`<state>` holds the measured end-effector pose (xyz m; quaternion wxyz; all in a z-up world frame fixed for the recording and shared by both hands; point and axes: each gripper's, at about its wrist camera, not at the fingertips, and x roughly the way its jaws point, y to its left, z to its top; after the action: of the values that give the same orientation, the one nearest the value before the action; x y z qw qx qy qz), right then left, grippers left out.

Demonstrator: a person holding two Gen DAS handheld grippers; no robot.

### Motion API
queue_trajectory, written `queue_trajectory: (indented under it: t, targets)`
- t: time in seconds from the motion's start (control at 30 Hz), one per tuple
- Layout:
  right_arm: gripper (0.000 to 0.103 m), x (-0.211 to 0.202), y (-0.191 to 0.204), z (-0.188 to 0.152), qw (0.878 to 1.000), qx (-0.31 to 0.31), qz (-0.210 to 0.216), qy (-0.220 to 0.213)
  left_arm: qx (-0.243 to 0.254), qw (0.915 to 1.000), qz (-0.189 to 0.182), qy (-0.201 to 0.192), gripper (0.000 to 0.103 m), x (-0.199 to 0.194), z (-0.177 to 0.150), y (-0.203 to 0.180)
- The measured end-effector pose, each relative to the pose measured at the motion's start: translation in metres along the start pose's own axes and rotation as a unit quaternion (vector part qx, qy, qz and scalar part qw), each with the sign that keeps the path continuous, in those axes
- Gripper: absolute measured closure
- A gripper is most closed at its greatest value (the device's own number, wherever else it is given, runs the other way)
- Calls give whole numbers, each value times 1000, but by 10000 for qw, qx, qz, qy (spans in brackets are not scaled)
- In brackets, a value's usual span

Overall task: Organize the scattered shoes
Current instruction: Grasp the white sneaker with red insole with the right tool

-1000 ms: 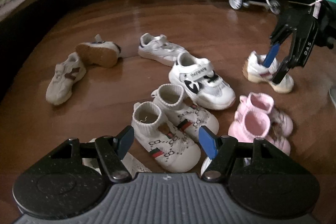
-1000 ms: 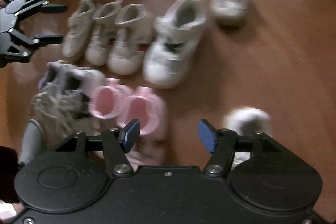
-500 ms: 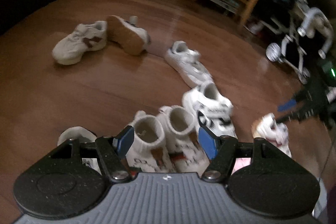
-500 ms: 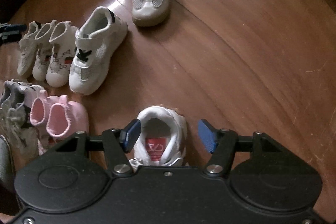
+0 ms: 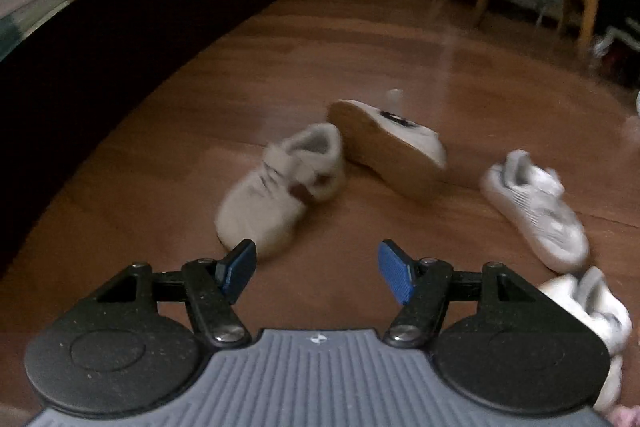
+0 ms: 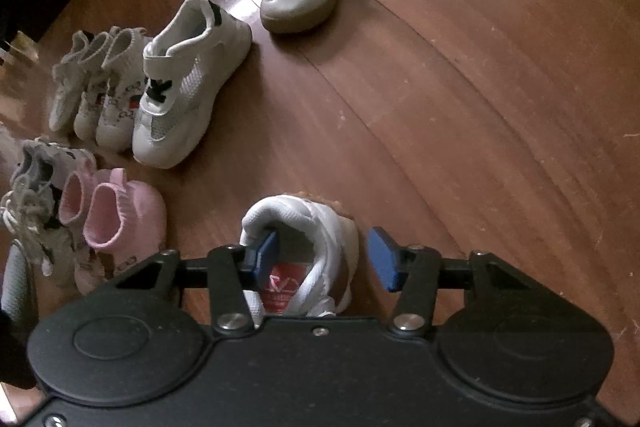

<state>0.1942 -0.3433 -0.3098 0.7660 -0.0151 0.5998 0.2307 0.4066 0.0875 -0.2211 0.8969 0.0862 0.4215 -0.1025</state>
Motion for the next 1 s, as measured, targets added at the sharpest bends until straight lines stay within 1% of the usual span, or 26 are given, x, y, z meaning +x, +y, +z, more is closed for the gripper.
queue_trajectory:
  t: [0.1,0.17,0.2,0.23,0.3,0.33,0.47,0.57,0.63,0.7,0.8,0.87,0.9,0.97,1.0]
  targets:
    - [51,1,-1,1,10000,-49,78,27,121,9995,119,259,36,26,32,9]
    - [51,-2,-6,1,9999,29,166,28,209,9979,259,558,36,52,51,15]
    - [51,-3,-8,1,9997,87,214,38,216,9973,311,633,36,60,56,16]
    - [48,-4,-11,2,9994,160,288,57,132,9971,324,682,36,69,61,18]
    - [47,-6,-18,4,9982,339,483,99,-60,9970,282,713,36,83,67,19]
    - [47,-8,-22,4,9980,354,500,119,-73,9969,268,735,36,90,68,17]
    - [47,-7,-21,5,9988,140,423,207,282,9944,267,987,36,115,68,0]
    - [47,-4,-15,6,9985,-54,444,313,233,9955,288,868,36,121,74,-4]
    - [47,-4,-9,5,9979,-154,499,392,175,9957,297,856,36,126,79,-3]
    - [44,-3,-4,4,9973,-316,481,464,158,9955,314,875,36,131,81,-3]
    - [43,1,-1,3,9964,-483,427,556,474,9919,470,1080,36,144,83,-6]
    - [43,3,-2,3,9961,-477,446,598,459,9890,585,1278,37,153,84,-2]
    - [43,4,-3,3,9961,-460,456,602,445,9883,578,1340,38,155,84,0]
    - [43,6,-6,3,9962,-422,451,612,374,9873,374,1500,50,164,84,5]
    - [43,7,-8,4,9961,-410,446,638,351,9869,291,1546,63,166,84,5]
